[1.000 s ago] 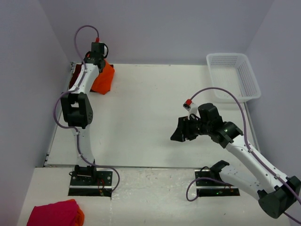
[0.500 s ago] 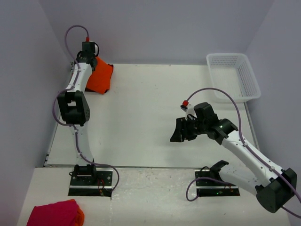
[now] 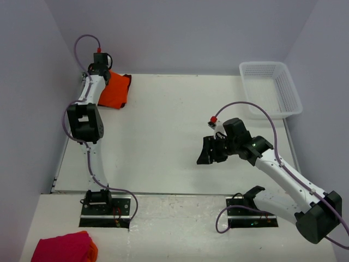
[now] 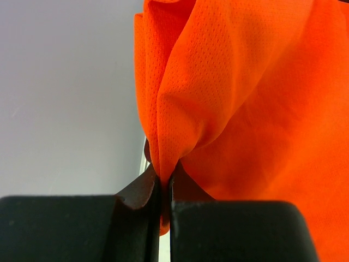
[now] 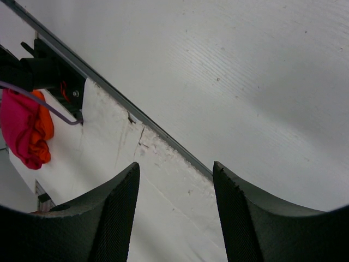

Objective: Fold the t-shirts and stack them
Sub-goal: Put the neatly folded tshirt into the corner of the board with the left arm

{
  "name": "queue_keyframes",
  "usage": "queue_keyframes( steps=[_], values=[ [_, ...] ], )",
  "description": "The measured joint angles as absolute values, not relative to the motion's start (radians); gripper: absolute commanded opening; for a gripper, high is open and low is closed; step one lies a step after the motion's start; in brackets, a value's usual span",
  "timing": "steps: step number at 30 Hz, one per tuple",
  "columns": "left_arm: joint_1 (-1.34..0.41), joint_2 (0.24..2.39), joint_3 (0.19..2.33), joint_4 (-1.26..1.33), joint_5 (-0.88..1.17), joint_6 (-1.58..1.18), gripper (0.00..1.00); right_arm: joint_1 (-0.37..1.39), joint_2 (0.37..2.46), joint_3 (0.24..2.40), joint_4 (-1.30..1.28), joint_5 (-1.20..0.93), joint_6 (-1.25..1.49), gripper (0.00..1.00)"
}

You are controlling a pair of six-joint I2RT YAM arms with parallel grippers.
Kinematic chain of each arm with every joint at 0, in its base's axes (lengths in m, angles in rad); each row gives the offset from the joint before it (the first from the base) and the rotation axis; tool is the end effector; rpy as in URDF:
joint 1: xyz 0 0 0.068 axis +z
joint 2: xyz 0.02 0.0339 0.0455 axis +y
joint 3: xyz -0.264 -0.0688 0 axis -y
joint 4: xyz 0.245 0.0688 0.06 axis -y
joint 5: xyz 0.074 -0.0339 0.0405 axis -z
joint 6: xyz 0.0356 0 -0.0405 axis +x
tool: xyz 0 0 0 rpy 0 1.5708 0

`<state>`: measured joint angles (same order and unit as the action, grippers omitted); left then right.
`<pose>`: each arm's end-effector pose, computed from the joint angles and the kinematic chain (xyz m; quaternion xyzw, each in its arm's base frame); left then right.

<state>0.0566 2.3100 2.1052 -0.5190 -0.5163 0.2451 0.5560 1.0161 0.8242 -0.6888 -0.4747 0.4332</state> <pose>0.5267 0.0474 0.2480 -0.0215 0.8874 0.2898 0.3578 0.1614 0.1195 0.2686 -0.1355 0.9081 0.3508 0.1843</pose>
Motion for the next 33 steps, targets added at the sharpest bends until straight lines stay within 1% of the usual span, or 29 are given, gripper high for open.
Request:
queue_keyframes(
  steps=[13,14,15,16,18,22,23,25,26,27,28,30,33],
  values=[
    [0.094,2.358,2.080,-0.484,-0.519,0.219,0.00,0.556,1.039,0.825,-0.688,-0.491,0.434,0.57],
    [0.097,2.358,2.080,-0.480,-0.521,0.218,0.03,0.556,1.042,0.825,-0.688,-0.491,0.433,0.57],
    [0.099,2.360,2.080,-0.477,-0.525,0.216,0.09,0.556,1.047,0.825,-0.688,-0.491,0.433,0.57],
    [0.101,2.362,2.081,-0.476,-0.532,0.214,0.27,0.556,1.052,0.825,-0.688,-0.492,0.433,0.57],
    [0.102,2.371,2.084,-0.467,-0.548,0.203,0.33,0.556,1.060,0.825,-0.688,-0.493,0.433,0.57],
    [0.104,2.373,2.055,-0.409,-0.609,0.171,0.35,0.556,1.076,0.825,-0.685,-0.499,0.433,0.57],
    [0.104,2.361,2.024,-0.373,-0.628,0.165,0.45,0.556,1.079,0.825,-0.684,-0.504,0.433,0.57],
    [0.099,2.309,1.914,-0.302,-0.675,0.152,0.52,0.556,1.084,0.825,-0.679,-0.516,0.433,0.57],
    [0.097,2.276,1.856,-0.273,-0.701,0.152,0.60,0.556,1.086,0.825,-0.677,-0.517,0.433,0.57],
    [0.093,2.242,1.799,-0.236,-0.729,0.155,0.71,0.556,1.087,0.825,-0.675,-0.519,0.433,0.57],
    [0.087,2.203,1.746,-0.196,-0.754,0.161,0.76,0.556,1.087,0.825,-0.672,-0.520,0.433,0.57],
    [0.071,2.119,1.675,-0.125,-0.788,0.168,0.77,0.556,1.087,0.825,-0.668,-0.521,0.434,0.57],
    [0.039,2.004,1.654,-0.052,-0.829,0.170,0.77,0.556,1.087,0.825,-0.661,-0.523,0.435,0.57]
  ],
)
